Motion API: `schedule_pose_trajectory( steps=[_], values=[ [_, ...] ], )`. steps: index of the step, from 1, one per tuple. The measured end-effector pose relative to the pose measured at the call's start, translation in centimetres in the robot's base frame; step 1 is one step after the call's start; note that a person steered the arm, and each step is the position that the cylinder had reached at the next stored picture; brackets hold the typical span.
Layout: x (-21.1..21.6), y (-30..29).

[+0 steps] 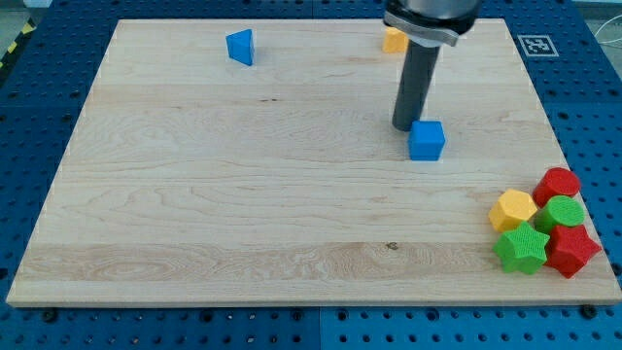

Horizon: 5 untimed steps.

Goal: Push the blue cube to the top of the yellow hexagon

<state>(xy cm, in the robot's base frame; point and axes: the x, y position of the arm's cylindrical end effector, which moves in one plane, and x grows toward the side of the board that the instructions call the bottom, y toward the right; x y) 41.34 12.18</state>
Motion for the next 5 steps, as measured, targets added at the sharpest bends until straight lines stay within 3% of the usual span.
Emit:
schedule_pose_trajectory(
  steps=[2,5],
  values=[
    [3.6,4.3],
    [3.6,-3.4]
  ],
)
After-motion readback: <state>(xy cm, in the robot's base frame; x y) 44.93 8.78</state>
